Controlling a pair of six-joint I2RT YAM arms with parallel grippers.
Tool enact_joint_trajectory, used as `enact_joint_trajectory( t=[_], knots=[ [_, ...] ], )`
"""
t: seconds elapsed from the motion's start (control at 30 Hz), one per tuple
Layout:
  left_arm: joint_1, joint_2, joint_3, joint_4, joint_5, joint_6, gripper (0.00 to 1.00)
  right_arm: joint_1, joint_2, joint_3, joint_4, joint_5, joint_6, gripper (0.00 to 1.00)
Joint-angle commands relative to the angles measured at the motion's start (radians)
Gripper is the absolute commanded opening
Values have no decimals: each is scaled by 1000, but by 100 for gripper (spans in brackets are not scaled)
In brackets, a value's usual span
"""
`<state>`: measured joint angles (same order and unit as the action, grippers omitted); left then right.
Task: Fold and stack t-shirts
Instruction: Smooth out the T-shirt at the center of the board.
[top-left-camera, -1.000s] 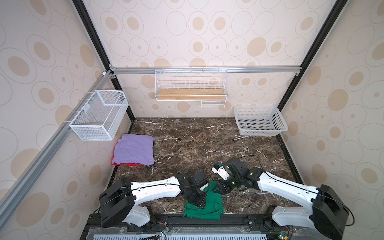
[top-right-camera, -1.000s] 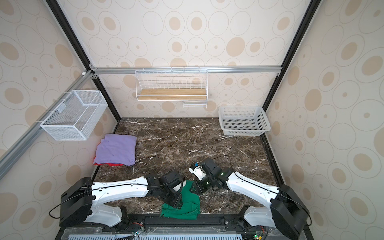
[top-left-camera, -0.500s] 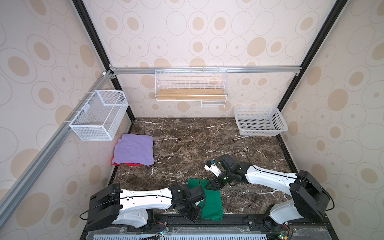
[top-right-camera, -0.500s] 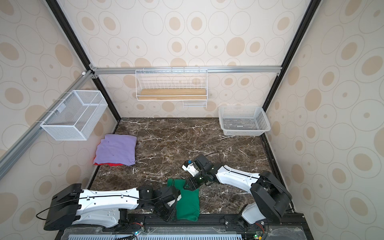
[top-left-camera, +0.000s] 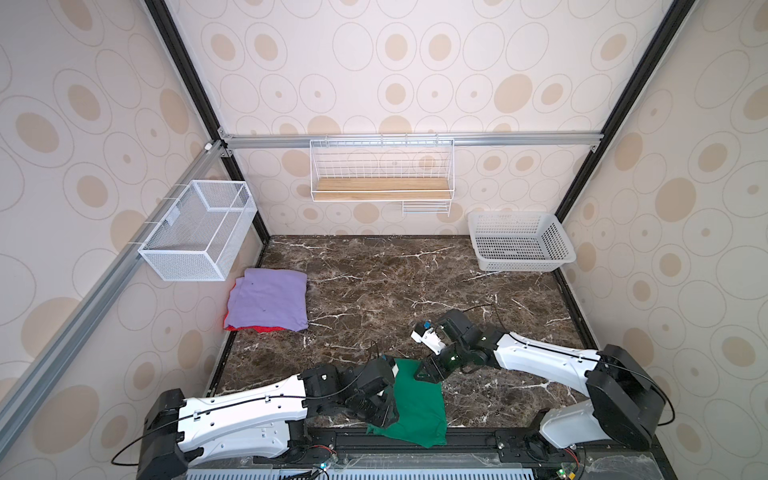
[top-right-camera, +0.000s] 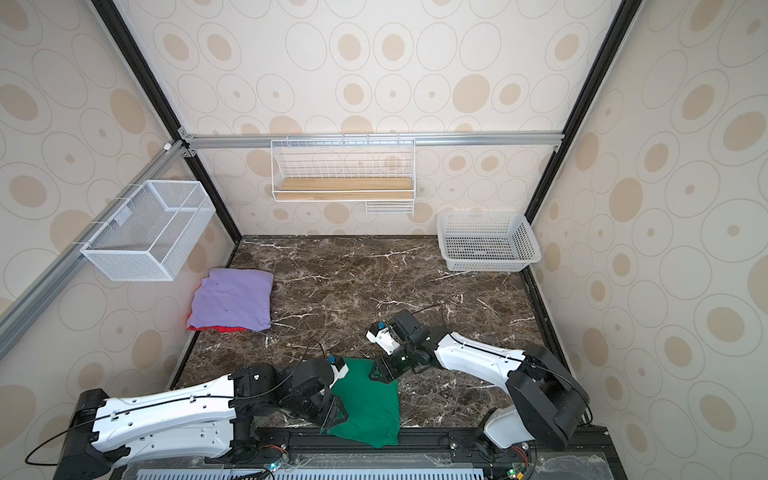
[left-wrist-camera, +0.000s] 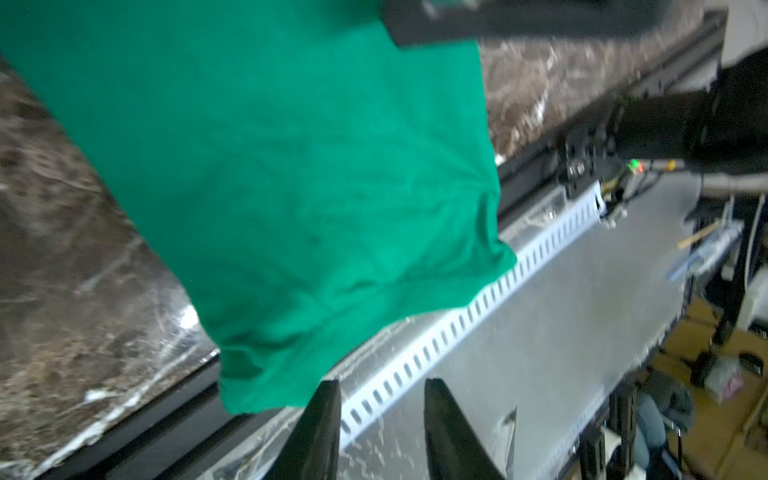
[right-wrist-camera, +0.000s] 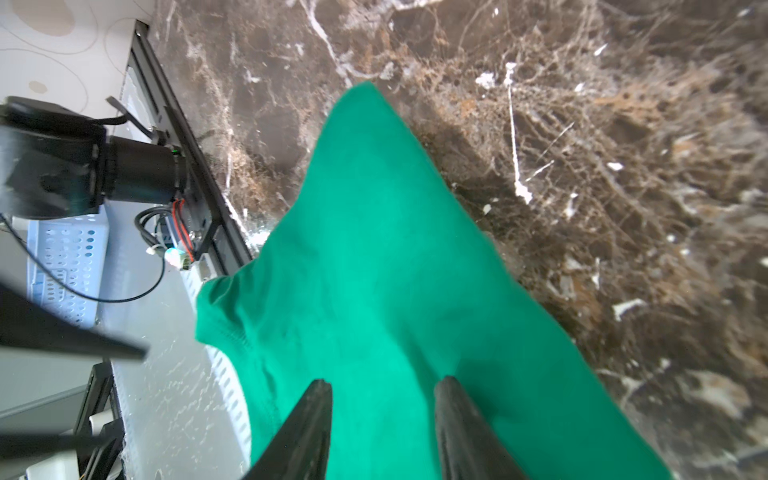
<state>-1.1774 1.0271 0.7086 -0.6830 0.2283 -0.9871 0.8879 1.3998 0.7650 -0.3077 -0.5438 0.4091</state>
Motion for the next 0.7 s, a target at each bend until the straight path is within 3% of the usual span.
enact_joint_trajectory(
  t=[0.0, 0.23, 0.4, 0.53, 0.67],
  knots=[
    [40, 111, 40, 22, -105, 20, 31, 21, -33, 47, -107, 11, -30, 46],
    [81, 375, 179, -2, -204, 77, 16, 28, 45, 34, -78, -38, -13, 30],
    [127, 472, 156, -16, -244, 62, 12, 21, 181, -4, 28, -6, -8, 29],
    [220, 531, 72, 128, -205, 76, 10, -32, 351, 51, 51, 5, -44, 21],
    [323, 594, 91, 199, -169, 145, 9, -80, 438, 176, -26, 22, -87, 17]
  ],
)
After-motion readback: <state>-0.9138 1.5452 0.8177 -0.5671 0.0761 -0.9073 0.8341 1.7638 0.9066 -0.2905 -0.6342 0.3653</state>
